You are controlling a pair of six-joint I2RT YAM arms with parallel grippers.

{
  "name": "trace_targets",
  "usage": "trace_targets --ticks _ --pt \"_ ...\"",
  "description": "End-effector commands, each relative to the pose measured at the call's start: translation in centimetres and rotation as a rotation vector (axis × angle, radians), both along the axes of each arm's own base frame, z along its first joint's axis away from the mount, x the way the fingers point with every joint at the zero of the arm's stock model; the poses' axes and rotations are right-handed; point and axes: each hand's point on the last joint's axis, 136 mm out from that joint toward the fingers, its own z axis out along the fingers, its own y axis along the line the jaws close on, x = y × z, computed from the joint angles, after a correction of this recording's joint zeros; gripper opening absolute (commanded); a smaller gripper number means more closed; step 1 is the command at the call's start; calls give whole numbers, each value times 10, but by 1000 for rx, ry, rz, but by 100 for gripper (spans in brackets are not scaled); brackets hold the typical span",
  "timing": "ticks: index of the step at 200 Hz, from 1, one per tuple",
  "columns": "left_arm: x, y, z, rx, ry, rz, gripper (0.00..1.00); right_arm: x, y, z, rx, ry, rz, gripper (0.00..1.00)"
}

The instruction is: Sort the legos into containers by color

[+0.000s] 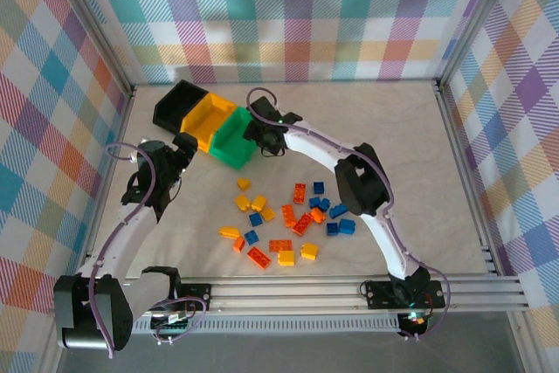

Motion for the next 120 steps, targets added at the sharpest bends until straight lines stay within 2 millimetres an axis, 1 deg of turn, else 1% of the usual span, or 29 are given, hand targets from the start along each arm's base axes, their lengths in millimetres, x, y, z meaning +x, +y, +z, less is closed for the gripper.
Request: trace_targets --ticks 1,22,42,53,72,90,120 --pt "-3 -4 4 -5 -5 -26 99 -10 -5 -8 -59 65 28 64" --pt "-4 -4 6 -2 -6 -27 100 -7 -13 -8 -73 67 28 54" --pt "-4 -5 8 -4 -9 -28 100 -3 -26 -8 -100 75 31 42" --pt "-3 -5 9 -4 -6 -30 100 -2 -33 -6 -115 72 37 38" --pt "-2 -6 9 -7 2 -34 100 3 -44 -3 -132 68 55 32" --pt "0 -7 8 -11 12 -40 100 8 -58 -2 -145 82 59 26" --pt "2 -11 11 -23 13 -56 100 21 -84 8 -149 73 90 17"
